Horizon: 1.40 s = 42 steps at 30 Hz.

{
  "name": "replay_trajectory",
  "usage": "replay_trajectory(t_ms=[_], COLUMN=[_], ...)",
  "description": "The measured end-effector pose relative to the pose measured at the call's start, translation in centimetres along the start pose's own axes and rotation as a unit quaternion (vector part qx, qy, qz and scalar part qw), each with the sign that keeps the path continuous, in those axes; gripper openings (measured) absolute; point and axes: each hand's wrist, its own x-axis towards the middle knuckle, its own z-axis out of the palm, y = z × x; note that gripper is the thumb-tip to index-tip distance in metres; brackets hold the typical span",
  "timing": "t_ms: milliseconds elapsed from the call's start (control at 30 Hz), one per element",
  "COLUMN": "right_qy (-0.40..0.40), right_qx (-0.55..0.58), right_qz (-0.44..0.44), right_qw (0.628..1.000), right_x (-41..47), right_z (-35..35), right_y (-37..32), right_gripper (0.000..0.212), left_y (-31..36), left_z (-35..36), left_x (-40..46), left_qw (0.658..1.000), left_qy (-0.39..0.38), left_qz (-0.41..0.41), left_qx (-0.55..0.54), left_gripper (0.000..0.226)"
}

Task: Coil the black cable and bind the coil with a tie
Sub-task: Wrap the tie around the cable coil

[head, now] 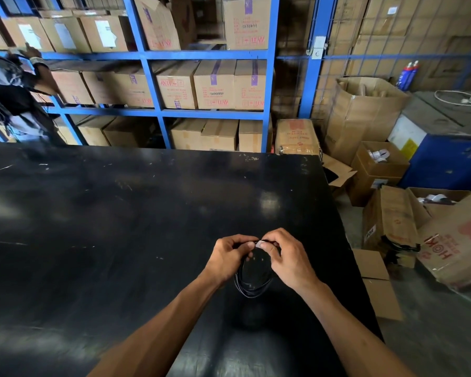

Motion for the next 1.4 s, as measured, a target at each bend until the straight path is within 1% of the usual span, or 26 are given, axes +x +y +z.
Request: replay_trajectory(t_ms=[33, 100, 133, 200, 433, 500, 533, 567, 600, 633, 700, 733, 800, 867, 900, 967, 1000, 1067, 1100, 1133, 1167, 1200, 1233, 1300, 1333, 1400], right_qy=[-0.035, -0.092, -0.102, -0.107, 0.006, 0.028, 0.038, 0.048, 0.056, 0.064, 0.077, 0.084, 0.092, 0.083, 0.074, 0.049, 0.036, 0.013, 0.000, -0.013, -0.028, -0.049, -0.079, -0.144, -0.152, -0.136], right_qx=[0.093, 0.292, 0.355, 0.435, 0.576, 0.576, 0.564, 0.550, 0.536, 0.523, 0.512, 0.515, 0.518, 0.498, 0.480, 0.413, 0.370, 0.292, 0.261, 0.235, 0.221, 0.216, 0.207, 0.145, 0.131, 0.182], right_qz=[0.062, 0.206, 0.247, 0.284, 0.356, 0.371, 0.382, 0.395, 0.405, 0.413, 0.425, 0.431, 0.445, 0.464, 0.474, 0.488, 0.489, 0.475, 0.461, 0.451, 0.445, 0.439, 0.427, 0.354, 0.304, 0.224], right_qw=[0.993, 0.929, 0.896, 0.848, 0.736, 0.728, 0.731, 0.734, 0.739, 0.743, 0.743, 0.736, 0.725, 0.728, 0.735, 0.768, 0.789, 0.830, 0.848, 0.861, 0.867, 0.871, 0.877, 0.913, 0.931, 0.948], right_x=[0.1, 0.4, 0.5, 0.6, 1.1, 1.2, 1.2, 1.3, 1.5, 1.7, 2.1, 2.3, 2.6, 2.8, 2.8, 2.6, 2.5, 2.4, 2.3, 2.3, 2.3, 2.4, 2.3, 1.9, 1.6, 0.9], right_z=[-0.1, -0.4, -0.7, -1.0, -0.6, -0.2, 0.0, 0.1, 0.2, 0.1, -0.1, -0.2, -0.4, -0.3, -0.2, 0.1, 0.2, 0.7, 0.9, 1.1, 1.0, 0.8, 0.5, -0.6, -1.3, -2.8], right_y=[0.1, 0.2, 0.4, 0.7, -1.5, -2.1, -2.4, -2.6, -2.7, -2.8, -2.7, -2.6, -2.4, -2.3, -2.2, -2.0, -1.9, -1.8, -1.7, -1.6, -1.6, -1.5, -1.2, -0.4, -0.2, 0.0], right_gripper=[0.023, 0.050, 0.054, 0.049, 0.022, 0.020, 0.023, 0.026, 0.029, 0.030, 0.029, 0.029, 0.030, 0.030, 0.029, 0.030, 0.031, 0.034, 0.033, 0.032, 0.032, 0.034, 0.038, 0.041, 0.040, 0.037], left_y=[0.1, 0.4, 0.5, 0.7, 0.5, 0.7, 0.7, 0.7, 0.7, 0.6, 0.0, -0.4, -1.2, -1.9, -2.0, -1.8, -1.6, -1.2, -1.1, -1.0, -0.7, -0.4, -0.1, 0.5, 0.8, 1.5], left_z=[0.0, -0.3, -0.4, -0.6, 0.2, 0.7, 1.0, 1.3, 1.5, 1.5, 1.3, 1.2, 1.1, 0.9, 0.7, 0.1, -0.2, -0.6, -0.7, -0.8, -0.8, -0.8, -0.9, -1.4, -1.7, -2.3], left_x=[0.1, 0.4, 0.5, 0.7, 0.4, 0.2, 0.0, -0.3, -0.9, -1.6, -2.9, -3.4, -4.1, -4.2, -4.2, -3.8, -3.5, -3.3, -3.3, -3.3, -3.3, -3.4, -3.4, -3.3, -3.1, -3.0], left_qw=[1.000, 0.996, 0.995, 0.994, 0.993, 0.997, 0.991, 0.969, 0.931, 0.887, 0.818, 0.799, 0.781, 0.747, 0.711, 0.635, 0.612, 0.588, 0.586, 0.593, 0.614, 0.653, 0.708, 0.811, 0.851, 0.934], left_qy=[0.015, 0.032, 0.033, 0.029, 0.031, 0.048, 0.075, 0.118, 0.156, 0.160, 0.056, -0.015, -0.102, -0.109, -0.102, -0.100, -0.102, -0.106, -0.109, -0.114, -0.121, -0.132, -0.139, -0.131, -0.118, -0.095], left_qz=[-0.008, -0.019, -0.017, -0.004, 0.031, 0.052, 0.078, 0.124, 0.195, 0.285, 0.414, 0.427, 0.377, 0.348, 0.372, 0.427, 0.441, 0.454, 0.446, 0.432, 0.412, 0.380, 0.339, 0.239, 0.189, 0.080], left_qx=[-0.023, -0.077, -0.095, -0.102, -0.108, -0.019, 0.072, 0.178, 0.266, 0.326, 0.395, 0.423, 0.488, 0.556, 0.588, 0.636, 0.648, 0.661, 0.667, 0.670, 0.663, 0.642, 0.604, 0.518, 0.475, 0.334], left_gripper=[0.017, 0.018, 0.018, 0.019, 0.020, 0.020, 0.020, 0.022, 0.025, 0.025, 0.025, 0.029, 0.046, 0.054, 0.050, 0.037, 0.030, 0.018, 0.015, 0.016, 0.019, 0.022, 0.020, 0.013, 0.017, 0.020])
